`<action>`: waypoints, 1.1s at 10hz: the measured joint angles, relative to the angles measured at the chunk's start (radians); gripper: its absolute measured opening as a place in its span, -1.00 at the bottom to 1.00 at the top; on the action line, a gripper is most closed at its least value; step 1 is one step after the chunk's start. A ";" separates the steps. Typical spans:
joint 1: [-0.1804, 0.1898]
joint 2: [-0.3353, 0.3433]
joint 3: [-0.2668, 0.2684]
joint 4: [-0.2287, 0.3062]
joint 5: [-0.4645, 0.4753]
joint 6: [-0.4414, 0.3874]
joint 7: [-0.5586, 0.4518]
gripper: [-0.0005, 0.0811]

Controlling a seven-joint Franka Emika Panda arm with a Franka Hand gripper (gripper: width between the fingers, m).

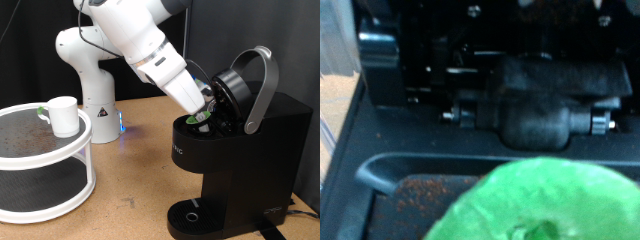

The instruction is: Make a cup of coffee with the keurig machine

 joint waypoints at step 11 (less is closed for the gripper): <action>-0.023 -0.043 -0.044 0.008 0.191 -0.017 -0.143 0.99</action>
